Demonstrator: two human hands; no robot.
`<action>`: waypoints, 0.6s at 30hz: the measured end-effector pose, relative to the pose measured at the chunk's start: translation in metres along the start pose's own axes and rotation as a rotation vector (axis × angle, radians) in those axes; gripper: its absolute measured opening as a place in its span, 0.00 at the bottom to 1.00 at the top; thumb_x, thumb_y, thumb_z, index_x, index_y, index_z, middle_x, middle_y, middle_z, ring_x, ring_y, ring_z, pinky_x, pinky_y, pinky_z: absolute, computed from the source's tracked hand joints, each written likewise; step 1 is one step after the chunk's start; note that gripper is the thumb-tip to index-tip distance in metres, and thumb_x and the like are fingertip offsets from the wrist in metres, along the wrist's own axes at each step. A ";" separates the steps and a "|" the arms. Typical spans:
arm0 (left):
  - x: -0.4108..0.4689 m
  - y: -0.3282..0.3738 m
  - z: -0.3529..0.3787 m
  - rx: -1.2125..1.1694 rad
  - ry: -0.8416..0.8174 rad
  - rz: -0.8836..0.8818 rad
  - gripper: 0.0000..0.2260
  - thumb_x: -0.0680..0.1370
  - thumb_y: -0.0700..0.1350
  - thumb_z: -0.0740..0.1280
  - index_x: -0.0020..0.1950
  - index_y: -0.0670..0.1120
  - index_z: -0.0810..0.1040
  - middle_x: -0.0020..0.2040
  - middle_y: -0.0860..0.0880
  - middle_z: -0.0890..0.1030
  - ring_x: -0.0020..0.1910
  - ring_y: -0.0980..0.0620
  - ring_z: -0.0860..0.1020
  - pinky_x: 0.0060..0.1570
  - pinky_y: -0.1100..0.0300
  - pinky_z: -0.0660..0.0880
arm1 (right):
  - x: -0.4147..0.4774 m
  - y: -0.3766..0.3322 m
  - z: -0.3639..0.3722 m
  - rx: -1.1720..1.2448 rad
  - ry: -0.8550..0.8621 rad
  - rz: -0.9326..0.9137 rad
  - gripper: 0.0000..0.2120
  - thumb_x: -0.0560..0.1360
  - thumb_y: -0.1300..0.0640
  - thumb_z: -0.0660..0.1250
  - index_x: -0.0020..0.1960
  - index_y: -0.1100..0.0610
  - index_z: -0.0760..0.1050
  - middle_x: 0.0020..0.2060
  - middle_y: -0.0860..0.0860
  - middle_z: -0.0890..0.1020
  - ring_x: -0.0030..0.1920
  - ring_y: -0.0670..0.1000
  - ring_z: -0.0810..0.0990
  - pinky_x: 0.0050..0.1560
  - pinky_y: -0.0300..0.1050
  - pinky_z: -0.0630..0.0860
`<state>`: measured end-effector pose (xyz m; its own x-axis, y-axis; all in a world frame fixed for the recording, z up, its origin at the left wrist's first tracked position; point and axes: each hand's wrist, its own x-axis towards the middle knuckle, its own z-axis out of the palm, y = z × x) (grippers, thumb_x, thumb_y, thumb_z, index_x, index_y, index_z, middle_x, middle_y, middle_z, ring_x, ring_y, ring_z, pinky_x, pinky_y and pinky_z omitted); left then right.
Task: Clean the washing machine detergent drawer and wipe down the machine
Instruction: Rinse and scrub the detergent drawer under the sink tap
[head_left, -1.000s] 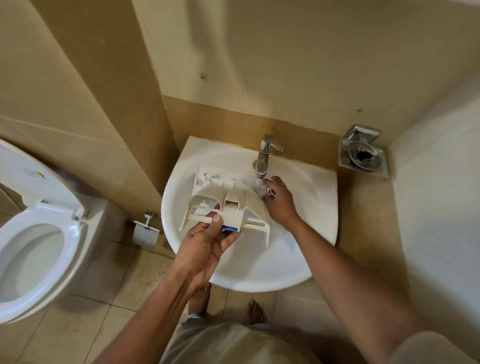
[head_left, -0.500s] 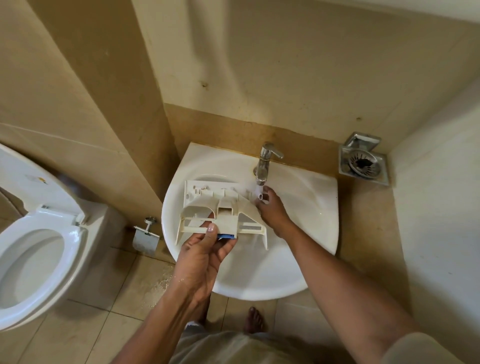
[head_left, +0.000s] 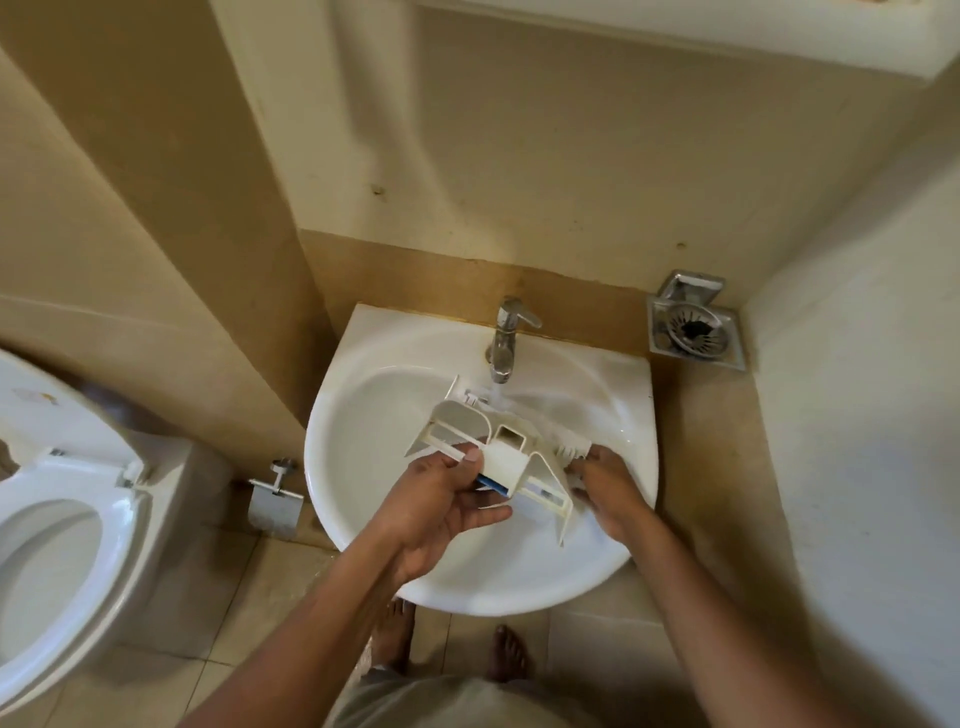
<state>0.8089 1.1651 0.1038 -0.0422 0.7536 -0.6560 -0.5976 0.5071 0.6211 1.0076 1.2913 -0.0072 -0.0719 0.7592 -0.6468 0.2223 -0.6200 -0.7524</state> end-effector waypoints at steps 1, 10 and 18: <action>0.002 0.004 0.001 0.063 -0.016 -0.017 0.11 0.84 0.41 0.61 0.63 0.39 0.78 0.55 0.36 0.83 0.53 0.38 0.82 0.55 0.43 0.82 | -0.005 0.004 0.001 0.053 0.013 0.058 0.15 0.75 0.69 0.63 0.60 0.63 0.78 0.44 0.57 0.85 0.46 0.57 0.83 0.45 0.50 0.82; 0.009 0.041 0.013 0.580 -0.153 -0.056 0.11 0.85 0.43 0.59 0.63 0.42 0.78 0.55 0.38 0.83 0.51 0.40 0.83 0.56 0.40 0.81 | -0.043 0.028 0.018 0.444 0.142 0.280 0.14 0.75 0.65 0.67 0.60 0.65 0.76 0.60 0.62 0.77 0.58 0.63 0.77 0.50 0.54 0.83; 0.014 0.069 0.031 1.070 -0.169 -0.048 0.08 0.85 0.45 0.56 0.61 0.45 0.71 0.55 0.42 0.81 0.48 0.47 0.81 0.48 0.49 0.82 | -0.099 0.012 0.051 0.310 0.035 0.357 0.22 0.77 0.47 0.70 0.65 0.58 0.73 0.60 0.58 0.75 0.62 0.66 0.75 0.61 0.64 0.77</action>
<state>0.7921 1.2236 0.1513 0.1222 0.7295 -0.6730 0.4162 0.5779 0.7020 0.9681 1.1989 0.0414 -0.0094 0.4905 -0.8714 -0.0740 -0.8694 -0.4885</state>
